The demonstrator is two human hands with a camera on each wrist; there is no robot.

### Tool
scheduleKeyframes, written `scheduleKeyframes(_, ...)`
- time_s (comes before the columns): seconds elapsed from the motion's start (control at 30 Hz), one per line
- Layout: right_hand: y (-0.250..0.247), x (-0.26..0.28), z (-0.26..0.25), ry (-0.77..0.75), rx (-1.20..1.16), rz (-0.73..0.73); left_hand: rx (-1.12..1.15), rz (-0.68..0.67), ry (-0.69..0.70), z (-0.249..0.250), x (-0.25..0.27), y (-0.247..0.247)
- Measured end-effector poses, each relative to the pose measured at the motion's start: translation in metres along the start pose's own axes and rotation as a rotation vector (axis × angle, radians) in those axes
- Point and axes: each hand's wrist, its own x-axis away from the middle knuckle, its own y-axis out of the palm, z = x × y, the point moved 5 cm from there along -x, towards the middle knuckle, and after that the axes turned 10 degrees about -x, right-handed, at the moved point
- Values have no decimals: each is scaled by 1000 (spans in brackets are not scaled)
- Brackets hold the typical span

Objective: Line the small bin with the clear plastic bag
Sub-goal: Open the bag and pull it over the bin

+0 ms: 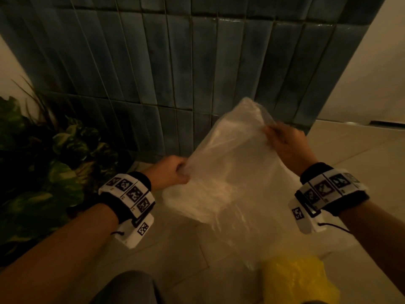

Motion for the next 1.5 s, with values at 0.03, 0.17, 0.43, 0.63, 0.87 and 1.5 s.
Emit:
scheduleKeyframes(0.03,-5,-1,6,29,-21,14,6,0,-5,-7,1,-2)
scheduleKeyframes(0.17,-14,-4,24,124,-57,33,51,44,-69,-33,4,-12)
scheduleKeyframes(0.43,-17,-12,56,254,-14,169,146,164,-7,-29,-1,-28)
scheduleKeyframes(0.63,9,1,-3,-86,283,142,186,266,148,-3,-1,-34)
scheduleKeyframes(0.87,78,17,-54,-344,471,-306,239,336,216,31,-6,-34)
scheduleKeyframes(1.5,34,1,-32,-77,-27,-239,463,202,100,10,-1,-21)
